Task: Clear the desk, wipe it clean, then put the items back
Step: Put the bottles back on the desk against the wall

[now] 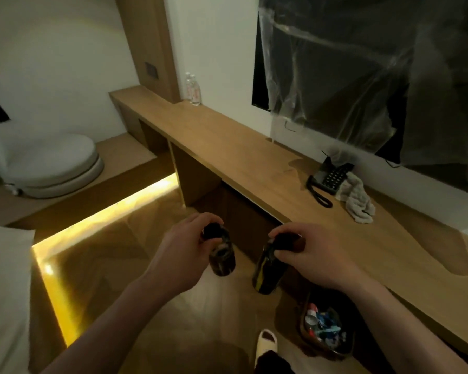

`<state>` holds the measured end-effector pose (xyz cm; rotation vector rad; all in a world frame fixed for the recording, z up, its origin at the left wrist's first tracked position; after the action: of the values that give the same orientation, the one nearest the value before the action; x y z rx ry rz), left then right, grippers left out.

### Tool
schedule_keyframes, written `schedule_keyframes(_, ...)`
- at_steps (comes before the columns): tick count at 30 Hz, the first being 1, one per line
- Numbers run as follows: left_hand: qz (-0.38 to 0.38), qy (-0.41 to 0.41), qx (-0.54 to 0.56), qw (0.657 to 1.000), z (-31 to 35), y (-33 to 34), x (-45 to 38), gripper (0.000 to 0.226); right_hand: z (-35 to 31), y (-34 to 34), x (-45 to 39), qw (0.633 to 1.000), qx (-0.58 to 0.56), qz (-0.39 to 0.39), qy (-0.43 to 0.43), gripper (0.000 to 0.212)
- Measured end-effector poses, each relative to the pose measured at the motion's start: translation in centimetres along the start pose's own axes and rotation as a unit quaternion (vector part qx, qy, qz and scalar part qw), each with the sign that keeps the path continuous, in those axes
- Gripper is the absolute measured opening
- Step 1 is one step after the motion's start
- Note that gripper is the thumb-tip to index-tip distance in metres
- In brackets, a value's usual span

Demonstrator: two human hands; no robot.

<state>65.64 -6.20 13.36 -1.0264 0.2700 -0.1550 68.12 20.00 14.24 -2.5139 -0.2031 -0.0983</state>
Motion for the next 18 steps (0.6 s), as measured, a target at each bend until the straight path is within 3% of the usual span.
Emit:
schedule_keyframes(8,0.042,-0.082,0.009,0.996,-6.4,-1.8,-3.6,0.031,-1.5,3.5,-9.7,0.998,-0.023,-0.056,-0.019,0.03)
schedule_keyframes(18,0.023,-0.127,0.011,0.992,-12.1,-2.7,-16.0,0.036,-0.6,3.7,-23.7,0.997,-0.041,-0.057,0.014,0.035)
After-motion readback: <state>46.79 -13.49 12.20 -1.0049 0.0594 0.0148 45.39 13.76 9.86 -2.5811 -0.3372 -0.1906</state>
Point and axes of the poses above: each hand's wrist, its own x-axis away from the middle knuckle, its own y-axis out of the palm, z = x × y, the point moved 2 cm from there along -x, towards the middle knuckle, and after that the axes turned 9 degrees about -x, right-handed, at the moved point
